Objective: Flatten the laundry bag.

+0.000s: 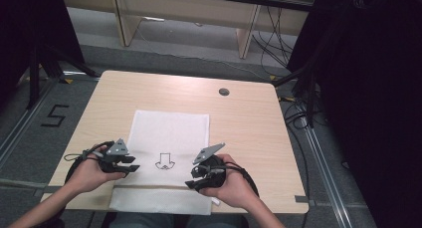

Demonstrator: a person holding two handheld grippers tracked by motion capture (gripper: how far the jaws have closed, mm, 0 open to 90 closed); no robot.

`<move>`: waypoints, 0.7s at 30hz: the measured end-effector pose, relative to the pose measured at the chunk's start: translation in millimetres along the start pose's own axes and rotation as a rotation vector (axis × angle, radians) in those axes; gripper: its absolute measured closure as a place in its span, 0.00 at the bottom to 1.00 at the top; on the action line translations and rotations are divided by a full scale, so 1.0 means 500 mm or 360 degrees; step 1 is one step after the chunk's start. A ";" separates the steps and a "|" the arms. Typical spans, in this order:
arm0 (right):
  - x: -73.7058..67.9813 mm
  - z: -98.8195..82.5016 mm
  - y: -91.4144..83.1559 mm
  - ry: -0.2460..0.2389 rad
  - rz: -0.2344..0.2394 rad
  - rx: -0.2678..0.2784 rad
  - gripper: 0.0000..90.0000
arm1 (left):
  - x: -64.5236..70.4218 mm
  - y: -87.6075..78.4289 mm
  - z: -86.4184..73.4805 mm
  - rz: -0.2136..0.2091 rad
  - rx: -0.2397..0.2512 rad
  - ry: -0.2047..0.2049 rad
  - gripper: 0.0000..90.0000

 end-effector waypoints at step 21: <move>0.091 -0.084 0.082 0.0207 -0.0222 -0.0301 1.00 | 0.091 -0.005 -0.032 -0.0286 -0.0289 0.0187 0.95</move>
Point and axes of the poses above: each handheld gripper's, and its own axes: y roughly forward along the jaws, z roughly out of its top, x roughly to its right, the point moved 6 cm from there along y, roughly forward along the jaws, and after that the axes turned 4 degrees about z, right-handed, at the moved point
